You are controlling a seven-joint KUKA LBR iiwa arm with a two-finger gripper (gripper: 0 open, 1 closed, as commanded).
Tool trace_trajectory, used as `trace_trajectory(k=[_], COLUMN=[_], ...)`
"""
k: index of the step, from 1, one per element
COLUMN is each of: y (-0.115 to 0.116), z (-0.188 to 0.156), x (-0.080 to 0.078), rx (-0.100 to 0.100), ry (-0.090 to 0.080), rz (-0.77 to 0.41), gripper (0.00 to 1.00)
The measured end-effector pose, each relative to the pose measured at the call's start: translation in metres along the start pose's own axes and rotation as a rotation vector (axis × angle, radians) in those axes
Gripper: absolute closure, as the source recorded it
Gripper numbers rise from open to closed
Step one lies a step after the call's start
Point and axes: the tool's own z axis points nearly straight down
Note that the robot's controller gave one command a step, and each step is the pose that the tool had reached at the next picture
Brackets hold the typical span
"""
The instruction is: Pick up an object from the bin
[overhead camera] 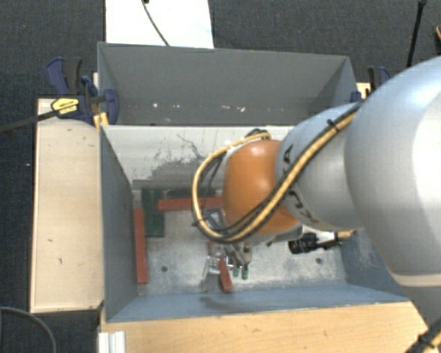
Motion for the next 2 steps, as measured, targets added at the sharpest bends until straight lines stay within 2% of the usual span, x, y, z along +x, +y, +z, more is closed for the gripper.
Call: trace_trajectory(k=[1,2], y=[-0.046,-0.011], z=[0.001,0.031], x=[-0.011,-0.001], rx=[0.005,0.002], ry=[0.000,-0.003], rz=[0.043,0.006], gripper=[0.00,0.00])
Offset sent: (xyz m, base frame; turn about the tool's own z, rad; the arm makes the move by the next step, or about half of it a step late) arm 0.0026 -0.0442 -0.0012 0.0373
